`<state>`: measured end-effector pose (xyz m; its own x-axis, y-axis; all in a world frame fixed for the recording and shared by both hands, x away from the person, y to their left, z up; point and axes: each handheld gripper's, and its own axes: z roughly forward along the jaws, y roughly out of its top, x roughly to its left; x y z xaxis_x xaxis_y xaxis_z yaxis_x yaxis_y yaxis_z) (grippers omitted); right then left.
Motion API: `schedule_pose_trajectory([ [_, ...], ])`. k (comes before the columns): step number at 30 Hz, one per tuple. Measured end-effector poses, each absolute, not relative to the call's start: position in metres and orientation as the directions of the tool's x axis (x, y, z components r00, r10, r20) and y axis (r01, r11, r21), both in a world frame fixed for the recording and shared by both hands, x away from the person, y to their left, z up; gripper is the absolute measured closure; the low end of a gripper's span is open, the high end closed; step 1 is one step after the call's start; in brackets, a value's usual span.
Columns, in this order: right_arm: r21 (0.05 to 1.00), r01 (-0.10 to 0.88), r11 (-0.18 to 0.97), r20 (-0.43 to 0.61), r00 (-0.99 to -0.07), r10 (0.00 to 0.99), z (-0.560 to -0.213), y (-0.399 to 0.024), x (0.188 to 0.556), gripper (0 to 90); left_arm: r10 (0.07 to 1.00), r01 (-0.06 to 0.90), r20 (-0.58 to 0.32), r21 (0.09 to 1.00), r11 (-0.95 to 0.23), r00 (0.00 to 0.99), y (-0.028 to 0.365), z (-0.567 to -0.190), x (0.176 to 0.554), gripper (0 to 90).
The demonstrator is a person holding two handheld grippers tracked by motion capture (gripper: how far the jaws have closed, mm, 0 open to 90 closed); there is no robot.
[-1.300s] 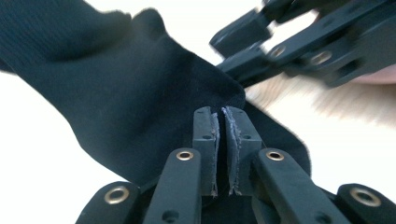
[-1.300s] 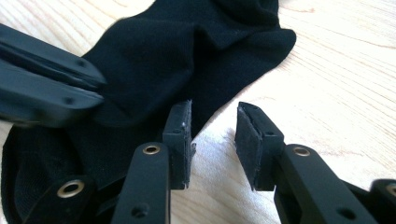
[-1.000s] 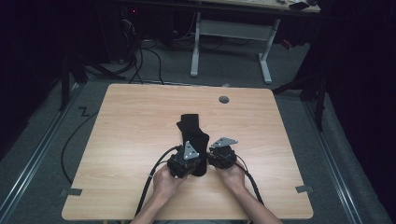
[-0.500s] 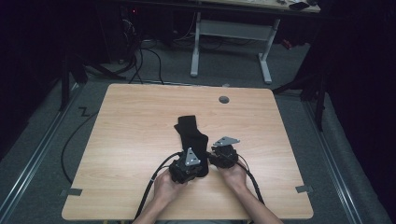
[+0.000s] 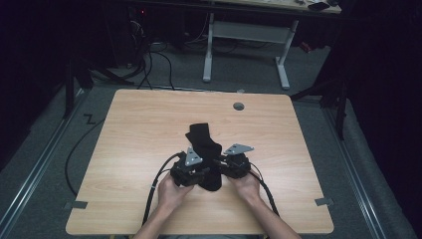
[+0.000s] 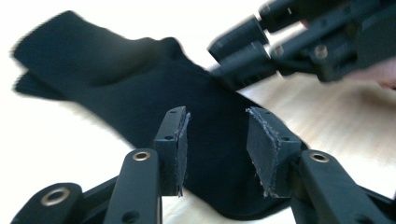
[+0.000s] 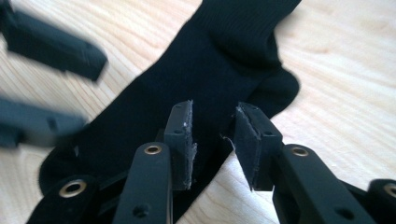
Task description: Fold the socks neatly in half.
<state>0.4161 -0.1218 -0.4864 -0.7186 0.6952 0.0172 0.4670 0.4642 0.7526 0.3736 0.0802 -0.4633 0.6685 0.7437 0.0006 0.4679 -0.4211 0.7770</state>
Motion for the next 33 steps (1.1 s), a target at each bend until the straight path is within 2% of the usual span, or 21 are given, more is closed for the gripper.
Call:
schedule_pose_trajectory([
  [4, 0.722, 0.46, 0.517, -0.016, -0.736, 0.677, -0.497, -0.121, 0.41, 67.9, 0.78, 0.499, -0.017, 0.777, -0.383, 0.626, 0.09, -0.463, 0.384, 55.7],
  [15, 0.732, 0.411, 0.544, -0.039, -0.772, 0.635, -0.501, -0.134, 0.363, 65.5, 0.836, 0.556, -0.013, 0.752, -0.353, 0.548, 0.094, -0.458, 0.429, 55.3],
  [21, 0.772, 0.445, 0.454, 0.024, -0.734, 0.679, -0.491, -0.138, 0.379, 65.0, 0.855, 0.595, 0.006, 0.716, -0.365, 0.518, 0.085, -0.453, 0.461, 52.8],
  [29, 0.74, 0.485, 0.467, 0.016, -0.706, 0.708, -0.497, -0.124, 0.4, 67.0, 0.888, 0.646, -0.012, 0.69, -0.326, 0.46, 0.084, -0.463, 0.485, 51.4],
  [33, 0.731, 0.492, 0.473, 0.02, -0.709, 0.705, -0.499, -0.123, 0.403, 70.8, 0.891, 0.663, -0.006, 0.671, -0.333, 0.454, 0.084, -0.47, 0.49, 52.0],
])
